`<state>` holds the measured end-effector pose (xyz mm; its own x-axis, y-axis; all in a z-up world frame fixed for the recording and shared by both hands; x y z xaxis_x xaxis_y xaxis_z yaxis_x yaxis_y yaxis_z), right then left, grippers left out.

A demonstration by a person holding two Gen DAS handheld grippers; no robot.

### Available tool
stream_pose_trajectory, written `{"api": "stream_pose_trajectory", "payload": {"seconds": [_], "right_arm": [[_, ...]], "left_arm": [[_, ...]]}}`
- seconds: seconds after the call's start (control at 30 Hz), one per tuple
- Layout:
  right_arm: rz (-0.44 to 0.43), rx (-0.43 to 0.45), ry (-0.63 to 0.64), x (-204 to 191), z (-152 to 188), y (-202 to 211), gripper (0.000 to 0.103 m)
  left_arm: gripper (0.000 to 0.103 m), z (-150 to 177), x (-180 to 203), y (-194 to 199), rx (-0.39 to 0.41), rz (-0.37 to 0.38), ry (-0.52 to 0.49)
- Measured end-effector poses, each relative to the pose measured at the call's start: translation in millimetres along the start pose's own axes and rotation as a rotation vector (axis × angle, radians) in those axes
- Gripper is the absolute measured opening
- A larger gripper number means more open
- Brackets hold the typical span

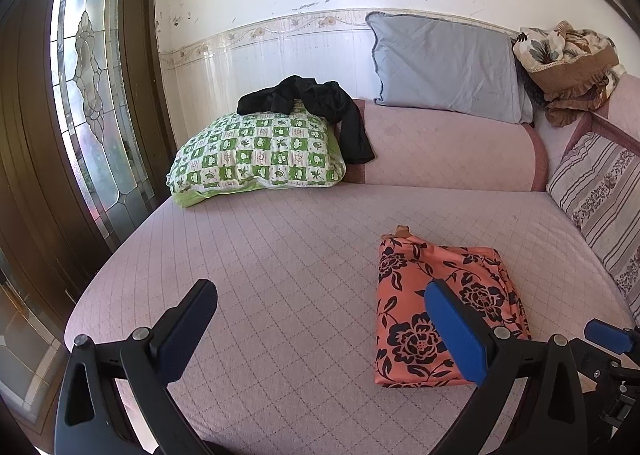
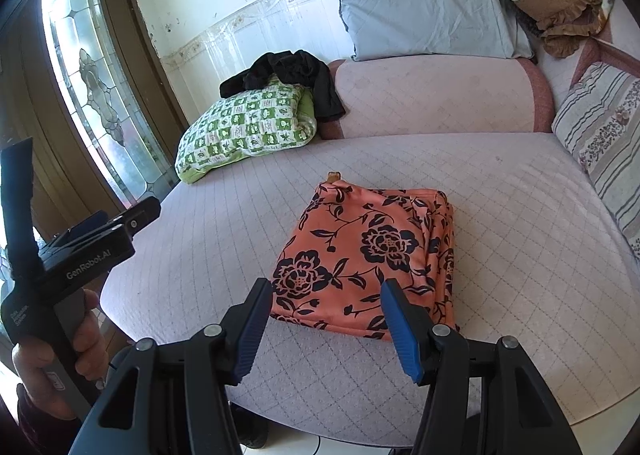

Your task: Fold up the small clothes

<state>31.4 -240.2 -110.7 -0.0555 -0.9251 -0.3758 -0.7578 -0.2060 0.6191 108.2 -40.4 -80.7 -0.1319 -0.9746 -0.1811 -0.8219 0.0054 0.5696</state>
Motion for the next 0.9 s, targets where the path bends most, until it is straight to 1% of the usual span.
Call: {"api": "stream_pose_trajectory", "payload": {"seconds": [0.9], "right_arm": [[-0.006, -0.013, -0.035, 7, -2, -12, 0.06]], "left_arm": [[0.103, 5, 5, -11, -0.021, 0.001, -0.022]]}}
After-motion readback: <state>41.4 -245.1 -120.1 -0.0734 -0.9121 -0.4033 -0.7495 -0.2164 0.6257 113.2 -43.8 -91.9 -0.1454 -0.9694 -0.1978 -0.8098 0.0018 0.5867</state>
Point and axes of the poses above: each gripper's, at about its wrist camera, not at the fingertips, and y roughly against the way its jaws point, x to its right, z to its underside, the point moved 10 cm from there along -y, roughly the way its jaws point, and after that the axes turned 8 degrees about -z, right-handed, at the moved point
